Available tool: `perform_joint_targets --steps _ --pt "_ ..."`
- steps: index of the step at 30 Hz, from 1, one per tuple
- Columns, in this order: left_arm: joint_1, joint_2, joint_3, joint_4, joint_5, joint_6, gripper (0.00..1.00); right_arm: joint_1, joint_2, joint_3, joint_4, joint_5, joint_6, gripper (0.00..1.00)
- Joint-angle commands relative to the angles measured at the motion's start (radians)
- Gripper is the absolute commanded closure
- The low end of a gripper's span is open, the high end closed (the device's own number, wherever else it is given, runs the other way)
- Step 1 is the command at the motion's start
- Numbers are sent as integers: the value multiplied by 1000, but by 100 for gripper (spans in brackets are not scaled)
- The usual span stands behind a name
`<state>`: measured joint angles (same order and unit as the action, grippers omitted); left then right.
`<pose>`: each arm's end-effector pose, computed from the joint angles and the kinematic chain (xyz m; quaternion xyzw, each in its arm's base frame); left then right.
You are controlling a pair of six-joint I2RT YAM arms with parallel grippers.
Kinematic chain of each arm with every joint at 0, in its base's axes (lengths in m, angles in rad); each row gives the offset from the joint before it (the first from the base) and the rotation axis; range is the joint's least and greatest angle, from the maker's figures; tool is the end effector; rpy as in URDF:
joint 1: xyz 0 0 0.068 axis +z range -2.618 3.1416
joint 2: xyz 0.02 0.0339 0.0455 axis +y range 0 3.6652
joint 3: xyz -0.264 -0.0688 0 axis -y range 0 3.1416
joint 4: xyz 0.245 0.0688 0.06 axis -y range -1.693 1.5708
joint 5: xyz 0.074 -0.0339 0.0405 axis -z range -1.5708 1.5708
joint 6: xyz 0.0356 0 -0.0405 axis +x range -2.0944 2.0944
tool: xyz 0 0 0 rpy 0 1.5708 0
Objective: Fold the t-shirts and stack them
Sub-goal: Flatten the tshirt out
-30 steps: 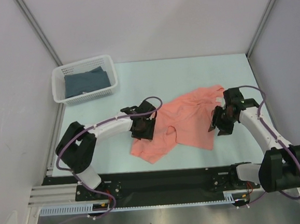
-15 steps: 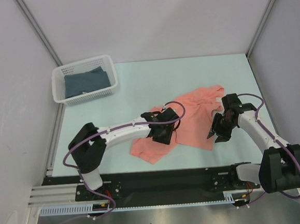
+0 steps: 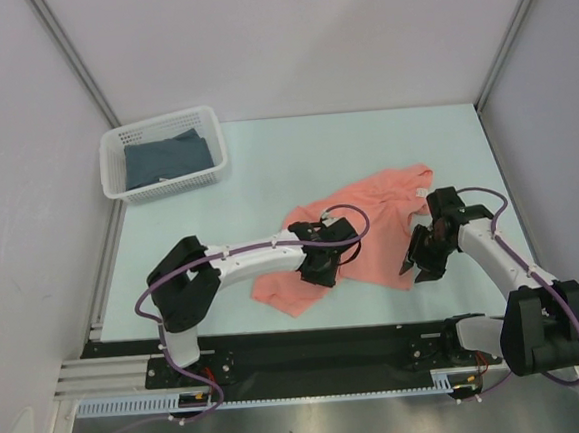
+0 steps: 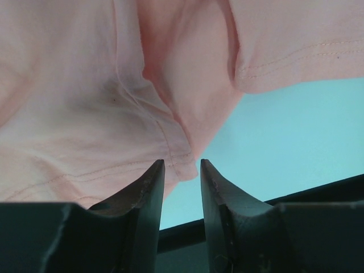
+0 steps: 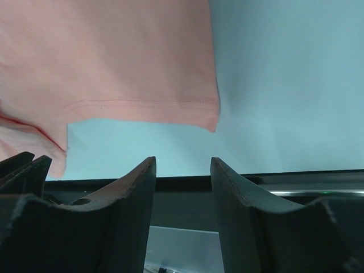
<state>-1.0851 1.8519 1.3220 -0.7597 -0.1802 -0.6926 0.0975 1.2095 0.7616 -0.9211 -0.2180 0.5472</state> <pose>0.1761 -0.3200 0.1903 0.1799 0.9696 -0.0522 0.1571 0.1936 0.0267 0.2019 0.2098 0.9666 0.1344 0.0607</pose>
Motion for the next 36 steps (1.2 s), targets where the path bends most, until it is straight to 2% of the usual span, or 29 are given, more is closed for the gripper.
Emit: perform_joint_targets --steps 1,6,24,27,28,31,36 --pt "-9 -7 2 -15 -16 -31 64 7 -19 -16 16 0 10 51" --pt "-22 0 -4 -20 1 -39 67 8 -11 -28 28 -4 13 51" --pt "-32 47 -41 11 -2 -39 67 8 -5 -36 34 -4 7 51" --pt "-32 40 -43 17 -10 -38 73 10 2 -38 36 3 8 52" --pt "-30 36 -43 16 -10 -38 79 8 5 -39 37 3 8 52" --pt "-32 29 -35 11 -15 -35 88 8 12 -44 44 -1 16 52" --pt "-30 1 -37 -10 -24 -31 96 7 21 -61 57 -9 31 53"
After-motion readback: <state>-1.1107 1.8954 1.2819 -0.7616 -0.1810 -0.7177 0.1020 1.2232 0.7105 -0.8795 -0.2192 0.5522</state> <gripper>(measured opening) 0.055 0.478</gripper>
